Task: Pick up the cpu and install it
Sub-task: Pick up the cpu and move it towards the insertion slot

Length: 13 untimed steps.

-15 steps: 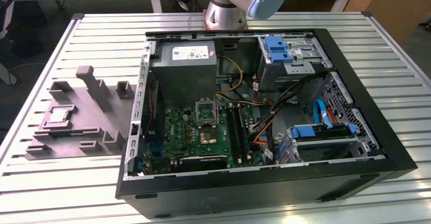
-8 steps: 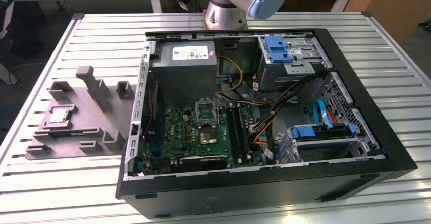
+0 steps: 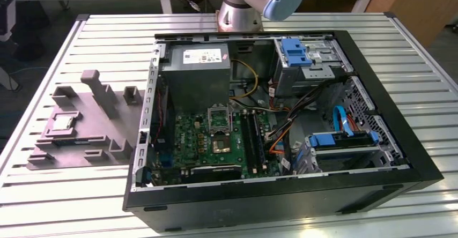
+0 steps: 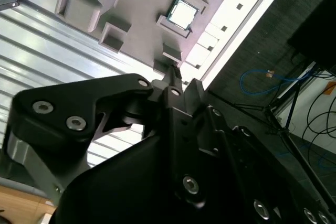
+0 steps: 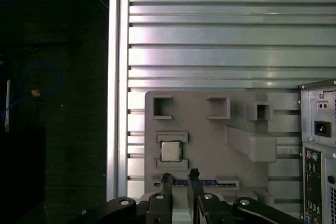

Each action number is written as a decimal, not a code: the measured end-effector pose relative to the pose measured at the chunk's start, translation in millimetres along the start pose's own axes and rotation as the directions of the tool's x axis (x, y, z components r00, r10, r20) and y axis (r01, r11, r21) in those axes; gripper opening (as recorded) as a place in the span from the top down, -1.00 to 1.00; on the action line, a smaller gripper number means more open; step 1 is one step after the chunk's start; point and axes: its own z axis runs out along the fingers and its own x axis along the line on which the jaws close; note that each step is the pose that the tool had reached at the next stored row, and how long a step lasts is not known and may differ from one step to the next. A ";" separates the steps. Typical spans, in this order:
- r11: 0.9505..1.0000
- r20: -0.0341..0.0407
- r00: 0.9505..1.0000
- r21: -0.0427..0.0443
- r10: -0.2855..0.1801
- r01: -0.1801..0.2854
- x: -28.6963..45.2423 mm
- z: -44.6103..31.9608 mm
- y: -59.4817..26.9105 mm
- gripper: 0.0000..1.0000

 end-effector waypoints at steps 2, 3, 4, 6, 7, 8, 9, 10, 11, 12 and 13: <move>1.000 0.000 1.000 0.000 0.000 0.000 0.0 0.0 0.0 0.42; 1.000 -0.001 1.000 0.000 0.000 0.000 0.0 0.0 0.0 0.30; 1.000 -0.001 1.000 0.000 0.000 0.000 0.0 0.0 0.0 0.18; 1.000 -0.001 1.000 0.000 0.000 0.000 0.0 0.0 0.0 0.07; 1.000 -0.001 1.000 0.000 0.000 0.000 0.0 0.0 0.0 0.07; 1.000 -0.001 1.000 0.000 0.000 0.000 0.0 0.0 0.0 -0.05; 1.000 -0.002 1.000 0.000 0.000 0.000 0.0 0.0 0.0 -0.05; 1.000 -0.002 1.000 0.000 -0.003 0.003 0.0 0.0 0.0 -0.18; 1.000 -0.002 1.000 0.000 -0.012 0.012 0.1 0.1 0.0 -0.18; 1.000 -0.003 1.000 0.000 -0.027 0.027 0.2 0.4 0.0 -0.18; 0.999 -0.004 0.999 0.000 -0.044 0.044 0.3 0.7 0.0 -0.18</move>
